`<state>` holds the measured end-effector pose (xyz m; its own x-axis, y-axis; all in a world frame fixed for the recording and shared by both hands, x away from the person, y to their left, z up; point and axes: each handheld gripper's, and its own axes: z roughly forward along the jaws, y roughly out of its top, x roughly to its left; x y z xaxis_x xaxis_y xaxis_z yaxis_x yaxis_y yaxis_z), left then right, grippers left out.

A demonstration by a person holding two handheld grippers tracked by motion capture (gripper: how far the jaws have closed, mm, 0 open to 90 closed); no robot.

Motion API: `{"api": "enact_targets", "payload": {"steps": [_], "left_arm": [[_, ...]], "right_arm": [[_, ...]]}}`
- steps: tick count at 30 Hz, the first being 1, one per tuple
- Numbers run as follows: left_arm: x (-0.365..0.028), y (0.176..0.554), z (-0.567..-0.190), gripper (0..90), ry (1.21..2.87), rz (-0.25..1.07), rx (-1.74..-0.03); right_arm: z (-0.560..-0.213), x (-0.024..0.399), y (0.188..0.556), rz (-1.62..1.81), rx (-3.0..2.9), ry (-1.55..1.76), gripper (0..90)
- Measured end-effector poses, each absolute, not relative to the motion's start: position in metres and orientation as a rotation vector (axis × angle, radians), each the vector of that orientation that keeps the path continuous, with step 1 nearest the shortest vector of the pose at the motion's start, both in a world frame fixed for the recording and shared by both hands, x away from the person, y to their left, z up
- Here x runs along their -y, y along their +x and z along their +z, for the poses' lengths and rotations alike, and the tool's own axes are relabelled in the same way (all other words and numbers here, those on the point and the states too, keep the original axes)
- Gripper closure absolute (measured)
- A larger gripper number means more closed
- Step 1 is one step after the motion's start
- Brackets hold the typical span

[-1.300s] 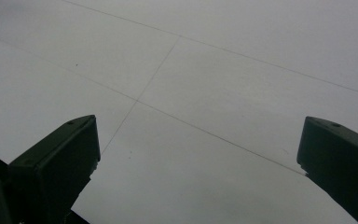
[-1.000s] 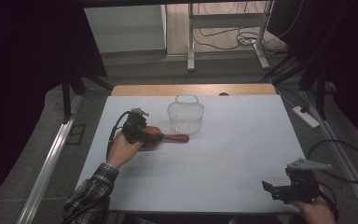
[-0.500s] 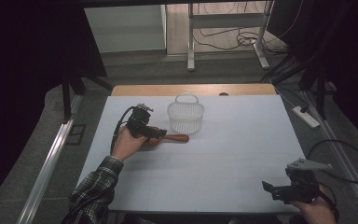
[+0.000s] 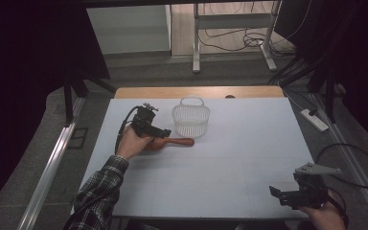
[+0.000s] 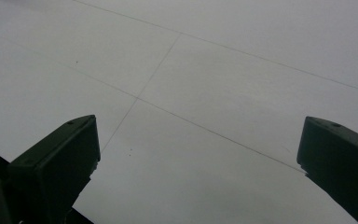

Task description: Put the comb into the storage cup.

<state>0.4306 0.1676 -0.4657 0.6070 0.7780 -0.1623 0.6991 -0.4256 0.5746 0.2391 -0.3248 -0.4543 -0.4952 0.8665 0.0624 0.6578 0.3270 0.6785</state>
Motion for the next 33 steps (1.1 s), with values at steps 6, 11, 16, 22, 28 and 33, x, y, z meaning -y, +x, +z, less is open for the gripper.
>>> {"api": "enact_targets", "payload": {"steps": [6,11,16,22,28,33], "left_arm": [[-0.167,0.438,-0.465,0.0,2.24,0.169,-1.169],[-0.167,0.442,-0.464,0.9,2.247,0.181,-1.185],[-0.166,0.446,-0.464,6.7,2.258,0.212,-1.208],[-0.169,0.45,-0.463,25.0,2.246,0.208,-1.231],[-0.17,0.454,-0.461,50.1,2.246,0.187,-1.236],[-0.171,0.457,-0.461,71.7,2.22,0.161,-1.251]], "right_arm": [[-0.454,0.325,0.239,0.943,-2.287,1.365,0.0],[-0.455,0.325,0.239,0.939,-2.288,1.366,0.0],[-0.455,0.325,0.239,0.937,-2.288,1.368,0.0],[-0.455,0.325,0.239,0.936,-2.291,1.367,0.0],[-0.455,0.325,0.24,0.933,-2.297,1.365,0.0],[-0.455,0.324,0.24,0.929,-2.299,1.368,0.0]]}}
